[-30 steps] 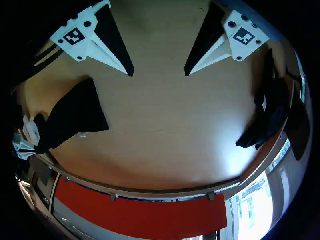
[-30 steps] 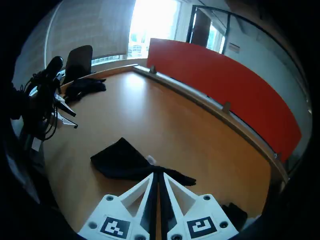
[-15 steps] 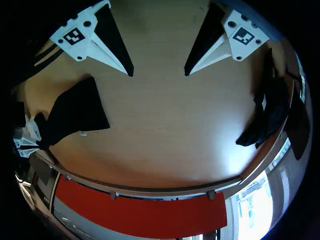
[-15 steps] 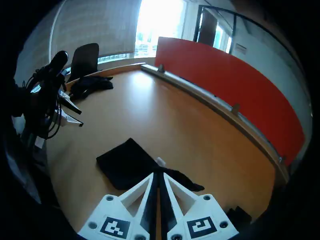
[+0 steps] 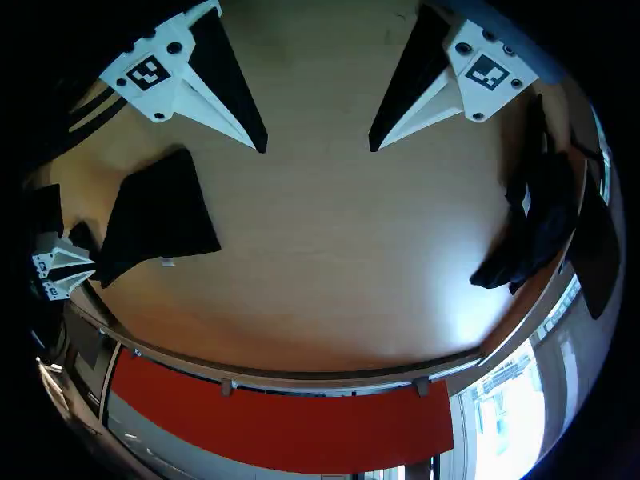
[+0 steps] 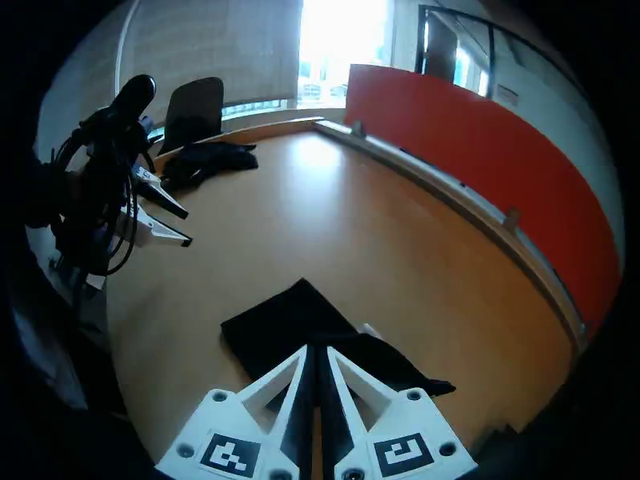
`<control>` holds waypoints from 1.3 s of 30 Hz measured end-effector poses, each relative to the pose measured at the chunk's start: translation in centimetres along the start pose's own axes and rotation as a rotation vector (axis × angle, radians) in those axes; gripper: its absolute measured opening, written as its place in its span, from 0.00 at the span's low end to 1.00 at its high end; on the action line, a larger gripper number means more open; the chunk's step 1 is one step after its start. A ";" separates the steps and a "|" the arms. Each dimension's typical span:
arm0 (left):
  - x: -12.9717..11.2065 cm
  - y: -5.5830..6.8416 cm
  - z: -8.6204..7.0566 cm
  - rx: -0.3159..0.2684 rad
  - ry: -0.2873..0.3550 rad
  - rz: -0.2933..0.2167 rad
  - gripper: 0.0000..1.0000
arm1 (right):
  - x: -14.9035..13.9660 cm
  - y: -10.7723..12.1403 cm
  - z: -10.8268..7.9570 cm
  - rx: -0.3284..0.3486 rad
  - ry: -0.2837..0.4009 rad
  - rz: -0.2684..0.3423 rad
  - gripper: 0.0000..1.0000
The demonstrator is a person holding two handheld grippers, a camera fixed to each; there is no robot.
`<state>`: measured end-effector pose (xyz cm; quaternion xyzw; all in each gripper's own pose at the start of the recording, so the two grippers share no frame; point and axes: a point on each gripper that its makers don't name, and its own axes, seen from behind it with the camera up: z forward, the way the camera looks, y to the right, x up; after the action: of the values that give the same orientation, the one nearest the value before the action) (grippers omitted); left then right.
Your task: Fold towel
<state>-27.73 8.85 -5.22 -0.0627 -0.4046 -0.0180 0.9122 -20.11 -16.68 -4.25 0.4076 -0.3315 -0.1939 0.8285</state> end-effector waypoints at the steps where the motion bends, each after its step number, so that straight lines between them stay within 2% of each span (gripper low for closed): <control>1: 0.0 0.0 0.0 0.000 0.001 0.000 0.94 | 0.0 -0.2 0.2 0.006 -0.001 0.000 0.05; 17: -0.3 -0.8 -0.1 0.008 -0.001 -0.010 0.94 | 0.0 -2.8 2.9 0.079 -0.020 -0.012 0.05; 26: -0.5 -1.6 -0.3 0.020 -0.002 -0.016 0.94 | -0.3 -4.7 4.7 0.134 -0.041 -0.052 0.05; 39: -1.1 -2.1 -0.6 0.022 -0.003 -0.033 0.94 | -0.9 -5.9 6.2 0.180 -0.086 -0.113 0.05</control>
<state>-28.20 6.71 -6.27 -0.0461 -0.4070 -0.0286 0.9118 -25.42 -23.06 -6.52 0.4899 -0.3593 -0.2269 0.7612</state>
